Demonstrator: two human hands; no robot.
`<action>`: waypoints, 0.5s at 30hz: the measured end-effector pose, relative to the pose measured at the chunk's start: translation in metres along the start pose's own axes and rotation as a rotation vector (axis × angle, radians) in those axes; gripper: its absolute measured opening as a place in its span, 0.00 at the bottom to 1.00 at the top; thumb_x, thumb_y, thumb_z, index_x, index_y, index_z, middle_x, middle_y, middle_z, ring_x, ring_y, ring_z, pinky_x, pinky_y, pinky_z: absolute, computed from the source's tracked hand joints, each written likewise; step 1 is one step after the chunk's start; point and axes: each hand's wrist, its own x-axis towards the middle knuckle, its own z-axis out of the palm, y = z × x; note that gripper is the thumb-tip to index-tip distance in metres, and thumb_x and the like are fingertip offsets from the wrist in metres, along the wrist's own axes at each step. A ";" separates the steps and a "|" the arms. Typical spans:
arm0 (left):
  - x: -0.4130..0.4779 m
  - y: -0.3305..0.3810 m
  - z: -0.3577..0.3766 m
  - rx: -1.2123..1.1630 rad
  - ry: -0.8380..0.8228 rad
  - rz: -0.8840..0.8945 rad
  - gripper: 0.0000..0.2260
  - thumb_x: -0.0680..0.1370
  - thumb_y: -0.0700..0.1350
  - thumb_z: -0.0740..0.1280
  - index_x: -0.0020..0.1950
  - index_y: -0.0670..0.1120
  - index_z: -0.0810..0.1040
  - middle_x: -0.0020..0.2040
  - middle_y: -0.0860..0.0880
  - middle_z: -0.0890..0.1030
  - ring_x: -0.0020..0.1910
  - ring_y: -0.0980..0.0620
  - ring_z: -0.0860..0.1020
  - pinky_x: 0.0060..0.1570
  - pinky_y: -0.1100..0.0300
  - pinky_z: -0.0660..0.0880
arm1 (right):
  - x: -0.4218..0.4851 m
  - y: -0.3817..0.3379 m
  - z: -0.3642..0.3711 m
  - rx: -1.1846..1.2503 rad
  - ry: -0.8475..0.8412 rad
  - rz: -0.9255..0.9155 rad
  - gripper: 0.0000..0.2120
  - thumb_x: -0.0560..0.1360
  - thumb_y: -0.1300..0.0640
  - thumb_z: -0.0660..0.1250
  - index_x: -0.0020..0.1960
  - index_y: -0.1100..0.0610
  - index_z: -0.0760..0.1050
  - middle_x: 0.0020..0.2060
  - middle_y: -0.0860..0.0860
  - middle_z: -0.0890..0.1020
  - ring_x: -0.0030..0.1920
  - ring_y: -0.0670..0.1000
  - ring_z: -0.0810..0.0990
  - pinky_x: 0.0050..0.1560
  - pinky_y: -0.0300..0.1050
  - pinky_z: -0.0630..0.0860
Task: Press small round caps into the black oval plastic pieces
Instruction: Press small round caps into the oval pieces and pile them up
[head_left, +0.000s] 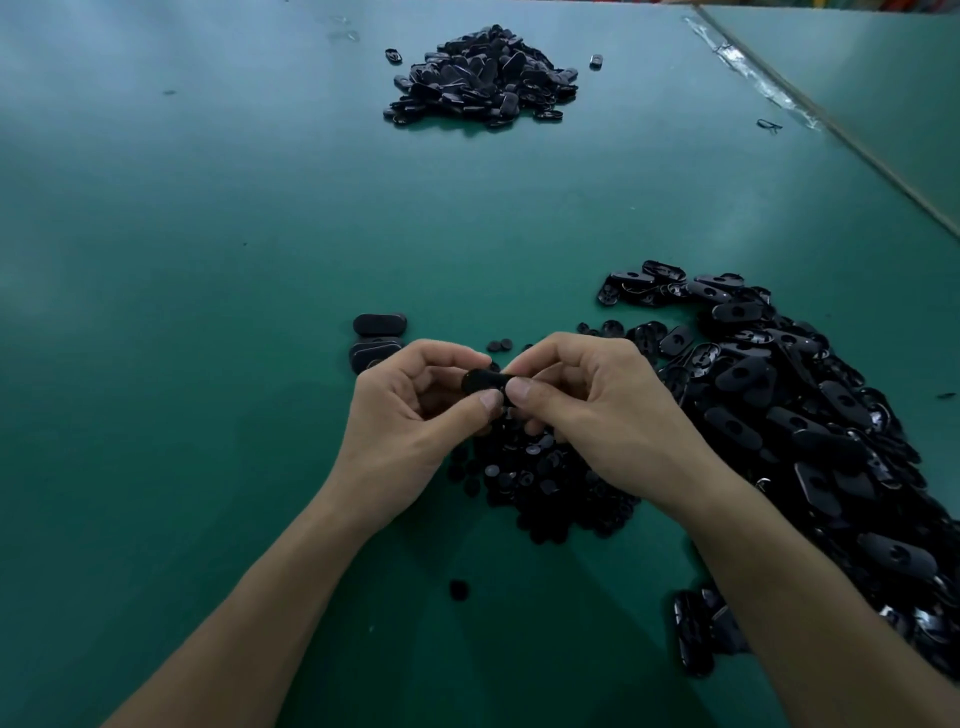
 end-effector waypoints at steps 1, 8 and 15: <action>0.000 0.000 -0.001 0.003 -0.008 0.001 0.10 0.72 0.38 0.74 0.52 0.45 0.81 0.41 0.45 0.85 0.40 0.51 0.84 0.43 0.60 0.81 | 0.000 0.001 0.001 0.021 -0.002 0.001 0.04 0.77 0.60 0.70 0.47 0.52 0.81 0.35 0.48 0.85 0.35 0.47 0.84 0.37 0.35 0.76; 0.003 -0.003 -0.002 0.045 0.049 0.029 0.09 0.74 0.42 0.73 0.53 0.52 0.83 0.39 0.52 0.83 0.39 0.56 0.81 0.42 0.64 0.79 | 0.000 0.000 0.006 -0.016 -0.030 -0.021 0.06 0.79 0.62 0.68 0.50 0.53 0.82 0.36 0.46 0.86 0.36 0.44 0.84 0.39 0.36 0.79; 0.003 -0.002 -0.001 -0.031 0.081 0.022 0.10 0.79 0.38 0.68 0.57 0.50 0.81 0.44 0.46 0.78 0.44 0.48 0.85 0.39 0.59 0.81 | -0.006 -0.004 -0.001 -0.700 -0.051 -0.060 0.09 0.76 0.47 0.71 0.55 0.45 0.80 0.41 0.40 0.74 0.46 0.45 0.74 0.49 0.49 0.76</action>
